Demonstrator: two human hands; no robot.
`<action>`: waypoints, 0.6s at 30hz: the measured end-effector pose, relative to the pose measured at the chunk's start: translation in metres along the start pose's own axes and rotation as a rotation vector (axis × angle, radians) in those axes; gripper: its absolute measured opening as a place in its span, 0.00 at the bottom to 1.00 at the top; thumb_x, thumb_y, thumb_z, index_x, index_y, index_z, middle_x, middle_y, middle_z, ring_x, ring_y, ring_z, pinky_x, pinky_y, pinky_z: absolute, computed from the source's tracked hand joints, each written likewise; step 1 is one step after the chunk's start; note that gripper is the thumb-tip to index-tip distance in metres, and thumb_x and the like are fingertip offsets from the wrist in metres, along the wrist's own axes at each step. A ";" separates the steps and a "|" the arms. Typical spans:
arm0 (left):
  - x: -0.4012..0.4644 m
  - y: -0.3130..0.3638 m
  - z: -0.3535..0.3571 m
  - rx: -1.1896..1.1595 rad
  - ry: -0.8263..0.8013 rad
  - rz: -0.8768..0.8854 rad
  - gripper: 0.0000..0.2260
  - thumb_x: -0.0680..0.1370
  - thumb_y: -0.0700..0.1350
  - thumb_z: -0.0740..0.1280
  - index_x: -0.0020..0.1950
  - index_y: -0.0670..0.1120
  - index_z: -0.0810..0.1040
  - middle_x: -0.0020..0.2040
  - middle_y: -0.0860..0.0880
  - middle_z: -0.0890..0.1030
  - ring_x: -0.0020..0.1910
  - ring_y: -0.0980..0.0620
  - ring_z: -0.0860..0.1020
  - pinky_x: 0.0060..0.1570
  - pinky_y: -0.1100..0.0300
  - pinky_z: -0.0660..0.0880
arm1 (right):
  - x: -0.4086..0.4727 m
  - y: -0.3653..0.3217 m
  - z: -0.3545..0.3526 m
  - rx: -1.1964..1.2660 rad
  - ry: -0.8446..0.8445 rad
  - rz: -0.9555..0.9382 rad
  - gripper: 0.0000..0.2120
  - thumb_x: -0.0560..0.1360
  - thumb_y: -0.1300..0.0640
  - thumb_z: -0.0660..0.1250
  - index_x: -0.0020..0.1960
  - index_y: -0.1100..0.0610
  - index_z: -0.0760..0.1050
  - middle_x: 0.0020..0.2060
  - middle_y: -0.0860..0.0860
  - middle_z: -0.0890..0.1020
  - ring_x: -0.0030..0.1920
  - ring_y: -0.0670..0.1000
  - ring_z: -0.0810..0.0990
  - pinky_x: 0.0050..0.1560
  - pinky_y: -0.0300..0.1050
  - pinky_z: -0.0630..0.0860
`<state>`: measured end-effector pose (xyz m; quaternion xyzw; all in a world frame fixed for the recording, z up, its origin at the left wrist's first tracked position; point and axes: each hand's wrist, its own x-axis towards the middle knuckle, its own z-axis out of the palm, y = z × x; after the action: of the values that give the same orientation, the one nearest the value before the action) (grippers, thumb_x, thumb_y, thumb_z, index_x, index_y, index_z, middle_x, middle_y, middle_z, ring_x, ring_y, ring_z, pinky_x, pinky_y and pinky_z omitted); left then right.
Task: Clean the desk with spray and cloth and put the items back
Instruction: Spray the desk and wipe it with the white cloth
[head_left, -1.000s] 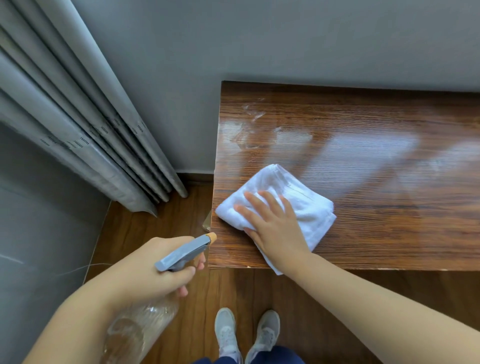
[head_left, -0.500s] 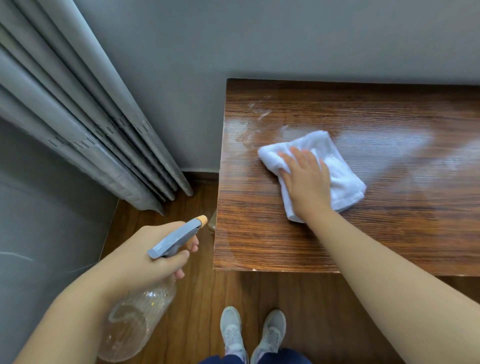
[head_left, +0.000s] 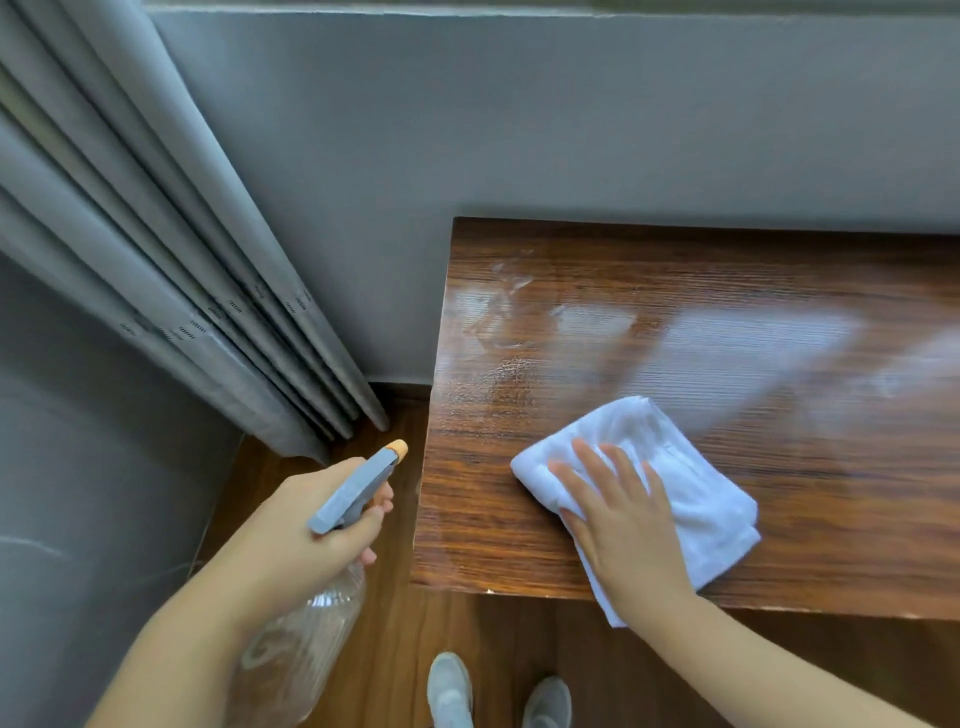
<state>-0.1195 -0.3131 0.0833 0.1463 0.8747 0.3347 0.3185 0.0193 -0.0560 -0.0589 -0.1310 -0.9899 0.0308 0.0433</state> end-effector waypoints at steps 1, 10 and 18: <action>0.002 0.001 0.000 -0.010 -0.004 0.009 0.07 0.79 0.44 0.67 0.50 0.56 0.79 0.47 0.50 0.85 0.37 0.52 0.85 0.47 0.47 0.82 | 0.004 -0.003 0.000 0.003 0.009 -0.009 0.20 0.76 0.48 0.53 0.66 0.46 0.72 0.69 0.50 0.72 0.68 0.57 0.67 0.65 0.59 0.61; 0.044 0.009 -0.021 0.003 -0.039 0.087 0.08 0.78 0.43 0.68 0.52 0.56 0.80 0.48 0.50 0.85 0.37 0.53 0.86 0.48 0.46 0.82 | 0.083 -0.060 0.000 0.035 -0.036 -0.058 0.21 0.76 0.46 0.53 0.68 0.44 0.71 0.71 0.49 0.70 0.70 0.57 0.66 0.67 0.60 0.58; 0.088 0.006 -0.051 0.054 -0.082 0.097 0.07 0.78 0.43 0.68 0.52 0.56 0.79 0.48 0.51 0.85 0.38 0.53 0.86 0.47 0.52 0.82 | 0.194 -0.052 0.004 0.069 -0.069 0.129 0.21 0.78 0.48 0.55 0.70 0.45 0.68 0.73 0.49 0.66 0.73 0.56 0.63 0.69 0.59 0.57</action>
<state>-0.2189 -0.2930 0.0762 0.2106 0.8615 0.3198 0.3333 -0.1810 -0.0550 -0.0437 -0.1918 -0.9787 0.0722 0.0115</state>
